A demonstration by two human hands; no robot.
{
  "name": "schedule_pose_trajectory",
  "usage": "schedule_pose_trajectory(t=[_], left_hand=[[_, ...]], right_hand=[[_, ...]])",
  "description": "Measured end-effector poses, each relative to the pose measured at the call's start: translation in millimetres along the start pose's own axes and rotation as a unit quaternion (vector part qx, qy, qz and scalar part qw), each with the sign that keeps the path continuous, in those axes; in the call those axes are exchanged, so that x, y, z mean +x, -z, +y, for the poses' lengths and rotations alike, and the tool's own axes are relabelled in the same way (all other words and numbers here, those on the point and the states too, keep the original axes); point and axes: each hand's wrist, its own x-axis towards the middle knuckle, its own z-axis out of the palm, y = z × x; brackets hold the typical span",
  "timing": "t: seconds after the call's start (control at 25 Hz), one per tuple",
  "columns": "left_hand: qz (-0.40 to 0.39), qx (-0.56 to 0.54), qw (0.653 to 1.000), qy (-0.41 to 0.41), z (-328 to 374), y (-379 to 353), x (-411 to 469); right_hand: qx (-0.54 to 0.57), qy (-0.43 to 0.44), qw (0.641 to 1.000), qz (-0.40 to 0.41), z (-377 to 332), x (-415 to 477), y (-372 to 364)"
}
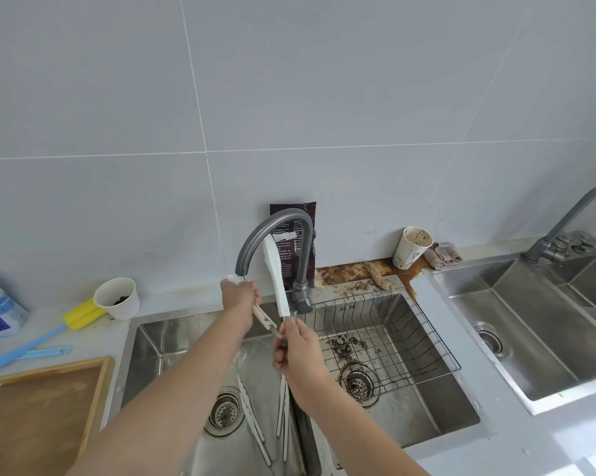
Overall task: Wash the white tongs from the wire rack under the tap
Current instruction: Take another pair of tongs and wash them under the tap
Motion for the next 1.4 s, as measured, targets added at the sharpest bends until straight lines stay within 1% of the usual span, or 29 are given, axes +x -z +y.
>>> schedule_pose_trajectory(t=[0.08,0.12,0.2,0.24,0.32,0.36,0.4,0.44,0.48,0.6,0.64,0.76,0.92,1.0,1.08,1.16,1.24,1.32,1.36,1.4], left_hand=[[-0.026,0.046,0.999,-0.007,-7.7,-2.2,-6.9],[-0.039,0.089,0.995,-0.026,-10.7,-3.7,-11.5],[-0.04,0.176,0.982,-0.063,-15.5,-7.7,-17.8],[-0.041,0.191,0.978,-0.073,-16.1,-9.6,-20.4],[-0.081,0.154,0.983,-0.06,-15.7,-13.1,-26.1],[-0.115,0.095,0.988,-0.033,-15.6,-14.8,-28.4],[-0.144,0.011,0.99,0.003,-15.3,-16.7,-31.4],[-0.155,-0.058,0.986,0.033,-15.4,-17.7,-34.0],[-0.139,-0.084,0.986,0.041,-15.7,-18.0,-35.2],[-0.077,-0.082,0.993,0.034,-6.5,-10.9,-27.5],[-0.069,-0.092,0.993,0.039,-2.0,-6.3,-17.3],[-0.067,-0.16,0.982,0.073,9.9,-0.6,-4.9],[-0.094,-0.125,0.987,0.043,0.7,-18.0,-25.4],[-0.077,-0.125,0.988,0.056,6.3,-15.1,-23.4],[-0.04,-0.175,0.981,0.078,17.5,-4.7,-8.9],[-0.021,-0.213,0.974,0.077,20.6,-1.0,-1.3],[-0.049,-0.198,0.976,0.076,12.1,-10.0,-8.5],[-0.079,-0.16,0.981,0.07,0.5,-20.8,-16.3],[-0.079,-0.153,0.983,0.071,-0.3,-21.8,-16.3],[-0.068,-0.15,0.983,0.079,2.2,-19.0,-13.4]], right_hand=[[-0.018,0.019,0.999,0.024,-4.3,3.8,2.3],[-0.033,0.029,0.999,0.031,-4.7,6.3,3.6],[-0.075,0.041,0.996,0.04,-1.3,11.0,3.1],[-0.1,0.046,0.993,0.043,1.3,12.7,1.7],[-0.153,0.053,0.986,0.047,7.1,15.3,-0.6],[-0.186,0.057,0.98,0.047,9.2,16.2,-0.9],[-0.225,0.063,0.971,0.045,10.7,17.2,-0.9],[-0.263,0.071,0.961,0.039,11.5,16.8,-1.1],[-0.293,0.078,0.953,0.03,11.9,14.8,-1.9],[-0.333,0.084,0.939,0.006,12.9,2.0,-0.1],[-0.339,0.087,0.937,-0.002,14.1,-3.5,1.1],[-0.321,0.1,0.942,-0.009,9.2,-10.3,0.3],[-0.341,0.099,0.934,0.024,-11.0,7.1,-7.3],[-0.36,0.093,0.928,0.012,-11.8,8.0,-5.8],[-0.358,0.086,0.93,-0.003,-6.0,3.0,-2.5],[-0.355,0.09,0.931,-0.002,-5.3,1.2,-2.1],[-0.364,0.095,0.926,0.006,-10.9,8.2,-4.2],[-0.395,0.099,0.913,0.005,-16.1,11.4,-7.4],[-0.408,0.101,0.907,0.01,-16.0,10.6,-7.1],[-0.401,0.098,0.911,0.013,-15.2,7.0,-5.2]])
